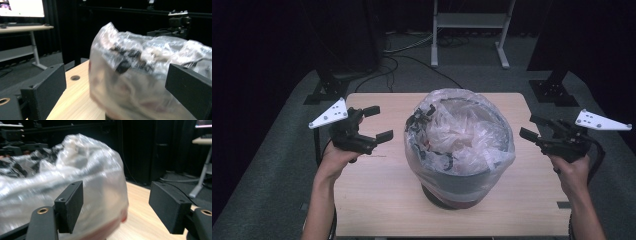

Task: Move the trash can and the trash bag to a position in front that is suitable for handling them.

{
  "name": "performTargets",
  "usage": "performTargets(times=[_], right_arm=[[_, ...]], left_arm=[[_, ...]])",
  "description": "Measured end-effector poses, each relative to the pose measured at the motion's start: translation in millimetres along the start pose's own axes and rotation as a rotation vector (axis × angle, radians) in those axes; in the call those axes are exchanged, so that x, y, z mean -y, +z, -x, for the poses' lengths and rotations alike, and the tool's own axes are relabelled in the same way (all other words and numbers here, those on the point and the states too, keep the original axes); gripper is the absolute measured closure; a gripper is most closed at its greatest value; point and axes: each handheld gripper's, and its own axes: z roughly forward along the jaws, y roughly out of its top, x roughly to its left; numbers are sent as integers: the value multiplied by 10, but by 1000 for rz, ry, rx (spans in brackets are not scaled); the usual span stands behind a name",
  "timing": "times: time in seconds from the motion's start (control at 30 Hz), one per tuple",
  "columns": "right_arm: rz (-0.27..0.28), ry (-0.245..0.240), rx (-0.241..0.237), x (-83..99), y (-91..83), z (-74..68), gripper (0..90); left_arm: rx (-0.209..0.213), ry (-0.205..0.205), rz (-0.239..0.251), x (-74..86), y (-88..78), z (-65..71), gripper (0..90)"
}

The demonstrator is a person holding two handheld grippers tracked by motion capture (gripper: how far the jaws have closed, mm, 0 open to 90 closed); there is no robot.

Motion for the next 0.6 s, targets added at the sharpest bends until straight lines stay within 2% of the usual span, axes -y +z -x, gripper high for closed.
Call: performTargets(times=[0.23,0.37,0.6], right_arm=[[-24,26,38,185,-82,72,265],[-31,44,53,283,-116,115,265],[-74,66,73,476,-130,164,265]], left_arm=[[-37,-15,-36,179,-93,5,22],[-56,-6,-58,259,-122,13,21],[-88,-12,-81,430,-142,27,21]])
